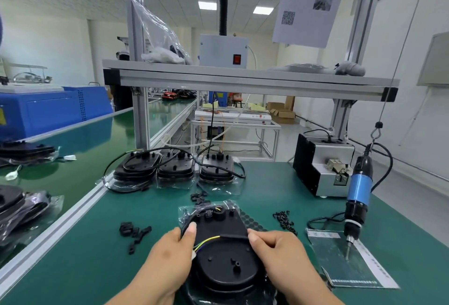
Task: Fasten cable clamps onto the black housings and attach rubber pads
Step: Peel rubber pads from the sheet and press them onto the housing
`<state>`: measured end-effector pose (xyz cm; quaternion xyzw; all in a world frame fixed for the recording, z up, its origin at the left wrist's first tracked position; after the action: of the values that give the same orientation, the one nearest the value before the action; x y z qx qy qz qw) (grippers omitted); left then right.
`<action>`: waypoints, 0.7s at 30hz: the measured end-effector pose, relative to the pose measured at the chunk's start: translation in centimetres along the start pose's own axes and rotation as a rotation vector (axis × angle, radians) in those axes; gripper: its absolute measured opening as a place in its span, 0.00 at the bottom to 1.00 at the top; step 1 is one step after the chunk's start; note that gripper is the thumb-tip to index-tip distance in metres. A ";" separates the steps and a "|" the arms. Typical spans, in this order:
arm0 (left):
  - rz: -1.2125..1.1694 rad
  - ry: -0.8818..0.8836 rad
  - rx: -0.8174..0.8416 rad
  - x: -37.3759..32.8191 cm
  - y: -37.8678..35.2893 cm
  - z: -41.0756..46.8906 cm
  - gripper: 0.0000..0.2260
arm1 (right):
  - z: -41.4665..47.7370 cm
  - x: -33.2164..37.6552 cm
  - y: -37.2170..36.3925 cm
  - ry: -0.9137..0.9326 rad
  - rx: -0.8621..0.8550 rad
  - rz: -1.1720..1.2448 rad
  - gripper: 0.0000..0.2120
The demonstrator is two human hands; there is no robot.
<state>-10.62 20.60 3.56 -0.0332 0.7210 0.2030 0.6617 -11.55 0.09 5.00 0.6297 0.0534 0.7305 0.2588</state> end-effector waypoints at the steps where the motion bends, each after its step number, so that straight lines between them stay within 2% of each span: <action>1: -0.025 0.024 0.001 -0.1 -0.2 -0.4 0.15 | 0.0 0.1 -0.1 -0.018 -0.026 0.028 0.07; 3: -0.064 0.056 0.025 -0.2 -0.4 -0.9 0.32 | 0.1 0.2 -0.3 -0.044 -0.063 0.095 0.06; 5: -0.193 0.042 0.040 -0.6 -0.2 -0.7 0.37 | 0.3 0.7 -0.4 -0.073 -0.073 0.182 0.06; 8: -0.371 -0.006 0.066 -2.0 0.3 -0.8 0.34 | 0.9 2.2 -0.4 -0.066 -0.073 0.282 0.04; 12: -0.463 -0.077 -0.046 -3.3 2.2 -0.4 0.32 | 1.9 5.4 -1.4 0.003 -0.046 0.326 0.03; 21: -0.521 -0.100 -0.318 -3.5 11.1 1.4 0.26 | 3.9 13.2 -11.2 0.049 0.234 0.378 0.12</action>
<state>-12.35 30.46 9.67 -0.3102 0.6140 0.1381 0.7126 -5.35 14.69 13.02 0.6363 0.0251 0.7699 0.0409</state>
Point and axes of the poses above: each hand's wrist, its own z-axis towards the middle knuckle, its own y-axis out of the back of the hand, x = y × z, the point moved 3 cm from there along z, towards the middle knuckle, and after that the axes turned 10 degrees about -x, right-handed, at the moved point
